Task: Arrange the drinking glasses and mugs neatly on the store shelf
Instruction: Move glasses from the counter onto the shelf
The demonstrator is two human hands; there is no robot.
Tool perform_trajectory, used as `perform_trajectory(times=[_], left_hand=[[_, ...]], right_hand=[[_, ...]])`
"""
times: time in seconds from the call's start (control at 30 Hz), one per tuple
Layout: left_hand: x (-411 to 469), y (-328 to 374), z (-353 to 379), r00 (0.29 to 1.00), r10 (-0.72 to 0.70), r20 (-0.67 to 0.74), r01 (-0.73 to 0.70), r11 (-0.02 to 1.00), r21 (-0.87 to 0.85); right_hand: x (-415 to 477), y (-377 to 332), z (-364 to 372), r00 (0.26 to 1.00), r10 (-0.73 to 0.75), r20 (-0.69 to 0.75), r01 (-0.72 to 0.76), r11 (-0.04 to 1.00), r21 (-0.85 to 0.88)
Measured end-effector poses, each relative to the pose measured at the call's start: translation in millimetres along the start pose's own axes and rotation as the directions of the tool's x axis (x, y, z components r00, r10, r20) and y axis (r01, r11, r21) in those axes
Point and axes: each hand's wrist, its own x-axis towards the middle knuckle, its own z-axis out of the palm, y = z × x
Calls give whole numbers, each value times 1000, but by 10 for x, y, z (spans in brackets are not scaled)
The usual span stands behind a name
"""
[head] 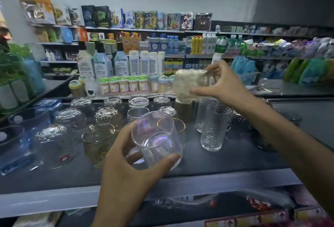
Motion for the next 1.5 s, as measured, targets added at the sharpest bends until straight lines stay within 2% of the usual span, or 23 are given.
perform_trajectory(times=[0.03, 0.07, 0.13, 0.17, 0.23, 0.27, 0.33, 0.43, 0.5, 0.6, 0.73, 0.87, 0.93, 1.0, 1.07, 1.2, 1.5], left_hand=[[7, -8, 18, 1000, 0, -7, 0, 1000, 4], [14, -24, 33, 1000, 3, -18, -3, 1000, 13], [36, -45, 63, 999, 3, -41, -2, 1000, 26], [49, -49, 74, 999, 2, -48, -1, 1000, 29], [75, -44, 87, 999, 9, -47, -7, 999, 35], [84, -32, 87, 999, 16, -44, -15, 999, 39], [93, 9, 78, 998, 20, -51, -18, 999, 27], [85, 71, 36, 999, 10, -51, -11, 1000, -4], [89, 81, -12, 999, 23, -25, -22, 1000, 6], [115, 68, -98, 1000, 13, -28, -13, 1000, -2], [111, 48, -228, 1000, 3, -26, -2, 1000, 29], [67, 39, -314, 1000, -21, 2, 21, 1000, 15], [52, 20, -351, 999, -32, 15, 32, 999, 4], [43, -10, -384, 999, -39, 19, 39, 999, -13], [40, -25, -407, 999, -40, 23, 41, 999, -23], [30, -54, -447, 999, -31, 27, 32, 999, -35], [67, -103, -498, 999, -29, -30, 28, 999, -29]], right_hand=[[-3, 22, 2, 998, 69, -1, -68, 980, 189], [-1, 42, 4, 991, 133, 33, -135, 906, 401], [-15, 11, -10, 964, 170, 204, -266, 613, 744], [-28, -28, -25, 944, 155, 290, -329, 446, 832], [-62, -116, -61, 907, 130, 400, -417, 164, 894], [-69, -148, -72, 895, 125, 428, -439, 71, 896], [-89, -221, -81, 885, 141, 443, -449, 11, 893], [-107, -304, -82, 903, 145, 404, -412, 24, 911], [-114, -348, -99, 916, 103, 387, -396, 80, 915], [-112, -419, -109, 910, 25, 415, -410, 213, 887], [-56, -498, -51, 920, 63, 386, -368, 473, 800], [131, -453, 74, 940, 151, 307, -313, 742, 593], [233, -403, 120, 956, 194, 218, -269, 876, 401], [298, -369, 156, 970, 188, 154, -213, 963, 163], [362, -313, 202, 977, 152, 150, -151, 988, -19], [460, -241, 291, 953, 99, 285, -25, 968, -251], [631, -178, 370, 882, 89, 463, 167, 860, -483]])
